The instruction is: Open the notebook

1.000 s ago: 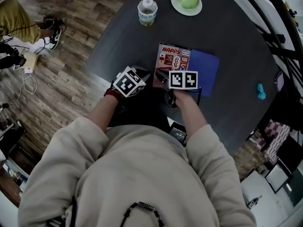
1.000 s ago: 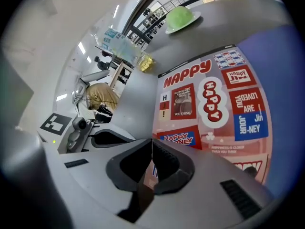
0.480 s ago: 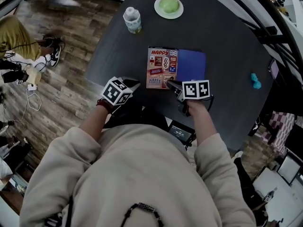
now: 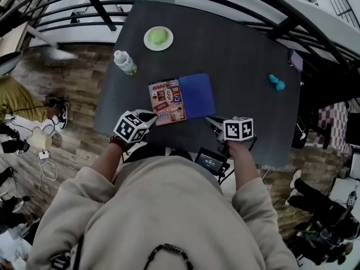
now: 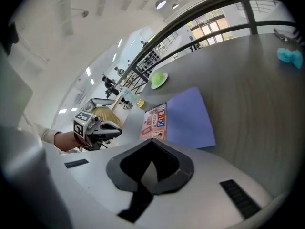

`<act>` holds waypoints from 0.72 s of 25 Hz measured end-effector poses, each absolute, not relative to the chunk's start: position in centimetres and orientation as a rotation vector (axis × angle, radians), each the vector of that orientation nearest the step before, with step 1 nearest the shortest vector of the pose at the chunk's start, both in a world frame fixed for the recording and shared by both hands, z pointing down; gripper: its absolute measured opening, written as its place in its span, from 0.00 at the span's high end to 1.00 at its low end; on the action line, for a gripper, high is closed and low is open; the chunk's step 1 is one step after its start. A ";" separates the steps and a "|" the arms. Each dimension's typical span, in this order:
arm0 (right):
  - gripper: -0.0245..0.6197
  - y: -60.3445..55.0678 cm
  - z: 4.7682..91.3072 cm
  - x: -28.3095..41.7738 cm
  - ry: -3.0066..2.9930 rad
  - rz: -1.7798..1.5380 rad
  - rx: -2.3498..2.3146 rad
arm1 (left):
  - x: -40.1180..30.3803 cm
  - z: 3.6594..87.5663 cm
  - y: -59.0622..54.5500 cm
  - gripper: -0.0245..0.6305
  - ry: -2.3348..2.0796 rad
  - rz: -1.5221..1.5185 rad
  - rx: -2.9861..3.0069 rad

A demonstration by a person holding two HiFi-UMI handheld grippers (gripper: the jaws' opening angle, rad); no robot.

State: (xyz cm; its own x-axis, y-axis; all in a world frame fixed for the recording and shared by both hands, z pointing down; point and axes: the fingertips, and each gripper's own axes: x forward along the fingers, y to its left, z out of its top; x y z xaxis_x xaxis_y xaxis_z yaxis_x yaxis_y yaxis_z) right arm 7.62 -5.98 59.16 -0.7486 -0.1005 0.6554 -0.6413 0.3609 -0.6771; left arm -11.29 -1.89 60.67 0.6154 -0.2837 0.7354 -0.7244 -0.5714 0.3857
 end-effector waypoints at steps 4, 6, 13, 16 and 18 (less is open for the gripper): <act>0.93 -6.1 58.1 11.9 -2.137 1.412 0.791 | -8.8 59.8 -3.9 0.96 -0.757 0.873 2.202; 0.93 -6.0 56.2 12.8 -2.184 1.383 0.819 | -7.3 58.4 -4.6 0.96 -0.729 0.870 2.233; 0.93 -7.0 44.0 13.1 -2.452 1.134 0.926 | 1.4 43.6 -6.1 0.96 -0.366 0.500 2.564; 0.93 -7.2 37.8 12.5 -2.586 1.034 0.949 | 3.9 36.6 -5.8 0.96 -0.249 0.357 2.710; 0.93 -7.2 34.5 12.2 -2.647 0.973 0.956 | 4.7 33.1 -5.8 0.96 -0.234 0.277 2.771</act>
